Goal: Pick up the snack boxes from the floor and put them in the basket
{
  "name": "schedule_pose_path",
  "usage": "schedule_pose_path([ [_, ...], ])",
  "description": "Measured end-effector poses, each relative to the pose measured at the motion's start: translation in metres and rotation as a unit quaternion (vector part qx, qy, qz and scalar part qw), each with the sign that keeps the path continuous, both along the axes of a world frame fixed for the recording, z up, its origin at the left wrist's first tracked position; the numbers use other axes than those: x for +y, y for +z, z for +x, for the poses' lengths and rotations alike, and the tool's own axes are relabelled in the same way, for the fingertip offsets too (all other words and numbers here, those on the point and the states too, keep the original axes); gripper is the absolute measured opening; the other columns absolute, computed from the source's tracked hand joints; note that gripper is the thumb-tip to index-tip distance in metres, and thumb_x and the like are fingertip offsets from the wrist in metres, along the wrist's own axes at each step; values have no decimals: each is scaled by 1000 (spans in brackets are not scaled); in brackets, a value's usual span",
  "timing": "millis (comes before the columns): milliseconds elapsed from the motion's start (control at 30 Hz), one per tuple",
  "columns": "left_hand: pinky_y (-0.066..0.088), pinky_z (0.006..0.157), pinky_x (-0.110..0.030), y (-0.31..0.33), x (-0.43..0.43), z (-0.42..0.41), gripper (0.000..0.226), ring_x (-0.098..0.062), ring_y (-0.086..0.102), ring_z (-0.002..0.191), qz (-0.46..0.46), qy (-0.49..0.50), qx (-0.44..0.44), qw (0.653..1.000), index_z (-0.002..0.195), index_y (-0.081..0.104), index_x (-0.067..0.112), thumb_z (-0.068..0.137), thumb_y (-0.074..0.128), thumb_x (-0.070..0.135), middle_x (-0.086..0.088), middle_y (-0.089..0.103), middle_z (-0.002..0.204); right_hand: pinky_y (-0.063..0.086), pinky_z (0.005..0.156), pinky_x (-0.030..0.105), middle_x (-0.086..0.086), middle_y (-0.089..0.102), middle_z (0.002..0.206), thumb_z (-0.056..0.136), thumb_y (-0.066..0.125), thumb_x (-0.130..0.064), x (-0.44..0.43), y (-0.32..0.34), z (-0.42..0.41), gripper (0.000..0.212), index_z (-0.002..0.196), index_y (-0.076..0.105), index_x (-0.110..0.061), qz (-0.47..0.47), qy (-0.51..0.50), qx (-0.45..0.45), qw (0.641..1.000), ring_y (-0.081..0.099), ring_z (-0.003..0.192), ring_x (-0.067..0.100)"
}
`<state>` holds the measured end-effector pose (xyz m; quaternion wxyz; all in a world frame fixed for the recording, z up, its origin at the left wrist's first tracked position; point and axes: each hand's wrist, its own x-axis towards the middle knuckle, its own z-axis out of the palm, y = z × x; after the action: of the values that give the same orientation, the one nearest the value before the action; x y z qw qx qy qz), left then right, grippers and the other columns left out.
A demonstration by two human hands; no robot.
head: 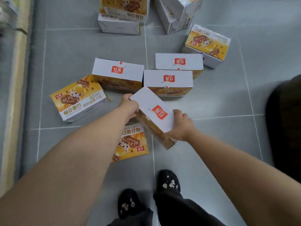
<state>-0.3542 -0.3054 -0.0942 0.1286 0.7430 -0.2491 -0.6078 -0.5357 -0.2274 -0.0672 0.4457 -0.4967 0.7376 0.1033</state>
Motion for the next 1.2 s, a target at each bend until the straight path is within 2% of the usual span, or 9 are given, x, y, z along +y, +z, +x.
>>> schedule_pose_path([
  [133, 49, 82, -36, 92, 11, 19, 75, -29, 45, 110, -19, 6, -49, 999, 133, 37, 28, 71, 38, -15, -6, 48, 123, 47, 101, 47, 4, 45, 131, 56, 85, -40, -10, 101, 1, 112, 144, 18, -24, 32, 5, -44, 999, 46, 124, 28],
  [267, 48, 95, -41, 211, 40, 56, 75, -30, 45, 118, -12, 28, -44, 999, 138, 33, 27, 74, 44, -11, -7, 46, 131, 44, 103, 46, 7, 44, 133, 61, 85, -37, -1, 208, 24, 110, 144, 16, -17, 36, 68, -42, 996, 44, 126, 29],
  [467, 35, 77, -30, 370, 124, 126, 63, -19, 43, 102, -54, 139, -50, 988, 136, 40, 21, 78, 48, -3, -3, 49, 121, 41, 106, 44, 7, 39, 139, 56, 84, -46, 23, 354, 87, 111, 142, 20, -18, -41, 230, -13, 972, 38, 130, 29],
  [633, 31, 50, -23, 458, 207, 163, 63, -21, 44, 71, -113, 225, -101, 962, 115, 53, 13, 52, 50, 5, -6, 57, 95, 42, 101, 41, 10, 41, 137, 60, 82, -45, 37, 440, 134, 106, 143, 22, -15, -63, 374, -18, 925, 39, 128, 30],
  [767, 39, 66, -26, 489, 281, 180, 75, -35, 59, 96, -119, 323, -125, 931, 124, 52, 14, 49, 52, 8, -18, 63, 113, 43, 98, 39, 10, 44, 136, 56, 83, -49, 54, 478, 178, 109, 142, 24, -15, -85, 506, -16, 858, 44, 124, 29],
  [933, 44, 59, -27, 508, 399, 170, 73, -29, 58, 85, -119, 467, -163, 861, 124, 56, 14, 51, 55, 6, -10, 64, 104, 45, 97, 39, 7, 44, 135, 54, 84, -44, 109, 521, 230, 108, 141, 26, -17, -122, 659, -28, 742, 45, 123, 27],
  [1000, 51, 64, -36, 518, 439, 160, 78, -35, 62, 93, -119, 514, -174, 832, 124, 58, 12, 46, 54, 7, -14, 66, 109, 44, 98, 40, 7, 41, 137, 54, 84, -44, 138, 532, 246, 111, 143, 24, -18, -119, 702, -23, 702, 42, 125, 27],
  [1100, 50, 66, -32, 530, 502, 141, 68, -33, 61, 105, -125, 601, -178, 769, 128, 55, 5, 61, 61, -3, -14, 63, 116, 43, 99, 39, 8, 37, 137, 58, 85, -41, 191, 546, 265, 109, 143, 21, -16, -113, 765, -24, 634, 40, 125, 26],
  [1200, 53, 67, -28, 537, 570, 122, 64, -24, 62, 100, -111, 606, -188, 765, 129, 54, 0, 66, 67, 6, -9, 63, 115, 46, 95, 38, 5, 37, 137, 59, 85, -37, 253, 559, 282, 106, 142, 21, -19, -116, 818, -31, 563, 41, 123, 25],
])
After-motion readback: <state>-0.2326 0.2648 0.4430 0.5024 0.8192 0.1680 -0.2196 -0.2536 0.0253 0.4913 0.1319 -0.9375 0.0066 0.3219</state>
